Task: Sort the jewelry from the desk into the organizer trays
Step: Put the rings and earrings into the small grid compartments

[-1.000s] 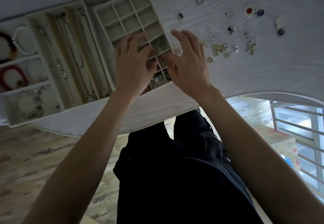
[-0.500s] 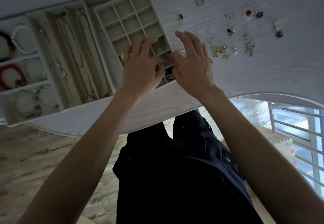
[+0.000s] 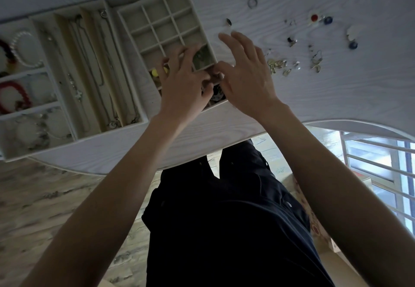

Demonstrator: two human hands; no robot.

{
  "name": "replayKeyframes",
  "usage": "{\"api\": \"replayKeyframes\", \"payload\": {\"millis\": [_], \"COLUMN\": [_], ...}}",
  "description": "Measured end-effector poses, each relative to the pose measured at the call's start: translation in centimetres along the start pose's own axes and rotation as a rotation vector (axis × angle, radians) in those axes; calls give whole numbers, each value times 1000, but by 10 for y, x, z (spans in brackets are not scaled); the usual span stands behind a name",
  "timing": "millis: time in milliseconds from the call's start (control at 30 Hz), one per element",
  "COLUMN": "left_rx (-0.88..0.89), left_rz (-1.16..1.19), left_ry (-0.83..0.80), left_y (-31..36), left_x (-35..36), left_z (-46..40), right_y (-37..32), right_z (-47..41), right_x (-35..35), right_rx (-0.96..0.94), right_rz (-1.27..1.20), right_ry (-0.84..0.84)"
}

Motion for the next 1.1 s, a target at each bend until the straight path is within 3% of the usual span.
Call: {"api": "replayKeyframes", "payload": {"millis": [233,800,1000,1100], "left_rx": [10,87,103,155], "left_rz": [-106,-114,-91,115], "left_ry": [21,25,155,198], "left_y": [0,-12,-5,9], "left_x": [-2,-3,-11,-26], "left_z": [1,2,8,10], "right_y": [-8,-5,16,42], "right_z": [9,6,19,37], "right_x": [4,7,-10,-32], "right_rx": [5,-6,50,163], "right_rz": [-2,52,-184,-220], "right_ry": [-4,-83,57,221]}}
Point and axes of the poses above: each hand's wrist, its own z-axis away from the middle knuckle, its own x-axis out of the palm, y = z × x, the point moved 1 cm from there along -z, towards the middle knuckle, and after that the axes turned 4 degrees about x, right-handed, at the moved point
